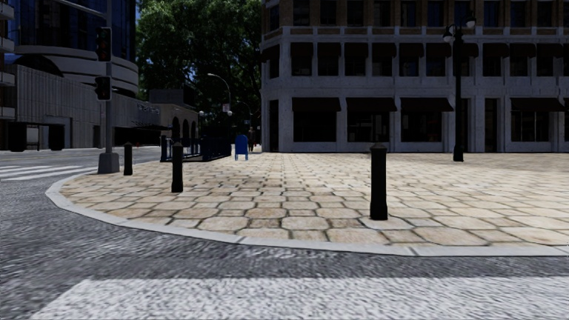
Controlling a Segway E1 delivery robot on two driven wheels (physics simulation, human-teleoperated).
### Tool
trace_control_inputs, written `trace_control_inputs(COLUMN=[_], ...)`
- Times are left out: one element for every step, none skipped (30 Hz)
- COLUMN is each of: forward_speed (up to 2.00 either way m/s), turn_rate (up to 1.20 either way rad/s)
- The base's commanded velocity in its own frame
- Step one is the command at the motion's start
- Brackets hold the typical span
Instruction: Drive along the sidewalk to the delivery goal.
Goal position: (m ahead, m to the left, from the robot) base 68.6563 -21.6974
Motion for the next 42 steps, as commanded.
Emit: trace_control_inputs(forward_speed=[2.00,2.00,2.00,2.00,2.00,2.00,2.00,2.00,2.00,2.00,2.00,2.00,2.00,2.00,2.00,2.00,2.00,2.00,2.00,2.00,2.00,2.00,2.00,1.97,1.88,1.73,1.73,1.66,1.62,1.60,1.57,1.57,1.54,1.51,1.49,1.47,1.47,1.46,1.44,1.41,1.41,1.41], turn_rate=[0.00,0.00,0.00,0.00,0.00,0.00,0.00,0.00,0.00,0.00,0.00,0.00,0.00,0.00,0.00,0.00,0.00,0.00,0.00,0.00,0.00,0.00,0.00,0.00,0.00,0.00,0.00,0.00,0.00,0.00,0.00,0.00,0.00,0.00,0.00,0.00,0.00,0.00,0.00,0.00,0.00,0.00])
